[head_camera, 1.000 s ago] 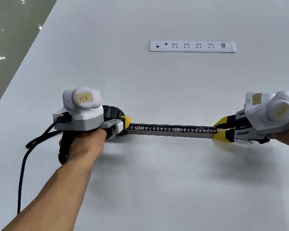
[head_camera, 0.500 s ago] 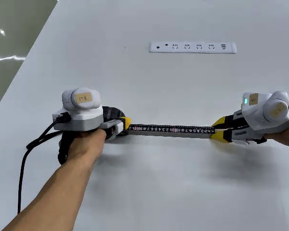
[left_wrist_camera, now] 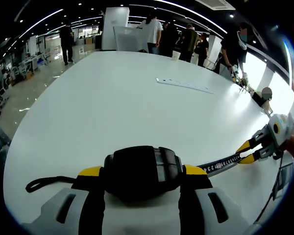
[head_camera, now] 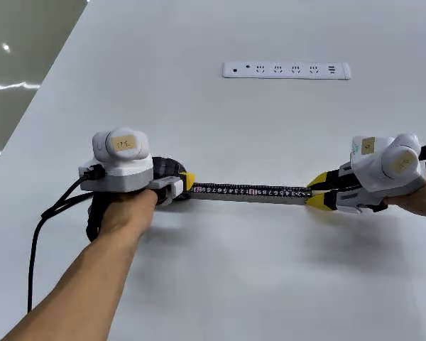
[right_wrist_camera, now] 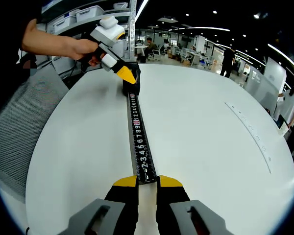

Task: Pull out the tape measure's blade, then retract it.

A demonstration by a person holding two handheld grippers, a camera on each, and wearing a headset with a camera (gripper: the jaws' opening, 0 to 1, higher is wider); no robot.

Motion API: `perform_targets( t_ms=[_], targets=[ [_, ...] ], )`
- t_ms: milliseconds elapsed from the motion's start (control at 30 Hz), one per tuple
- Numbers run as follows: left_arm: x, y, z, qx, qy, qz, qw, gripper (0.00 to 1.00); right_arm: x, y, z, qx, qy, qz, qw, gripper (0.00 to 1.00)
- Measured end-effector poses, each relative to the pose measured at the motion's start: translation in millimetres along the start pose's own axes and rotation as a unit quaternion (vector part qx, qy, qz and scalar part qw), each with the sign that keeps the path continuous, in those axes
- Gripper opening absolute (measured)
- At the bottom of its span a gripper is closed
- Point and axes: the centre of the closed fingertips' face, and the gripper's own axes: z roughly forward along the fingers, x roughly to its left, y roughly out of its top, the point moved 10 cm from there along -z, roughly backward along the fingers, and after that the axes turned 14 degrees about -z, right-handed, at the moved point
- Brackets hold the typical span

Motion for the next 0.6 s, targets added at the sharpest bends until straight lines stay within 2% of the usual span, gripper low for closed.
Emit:
perform_targets(
  t_ms=[600],
  targets=[
    [1.2,0.8,1.2,0.002,-0.004,-0.001,1.0000,0.56,-2.8,8.9,10.2,-0.007,0.003,0.000,1.0000,0.09]
  ],
)
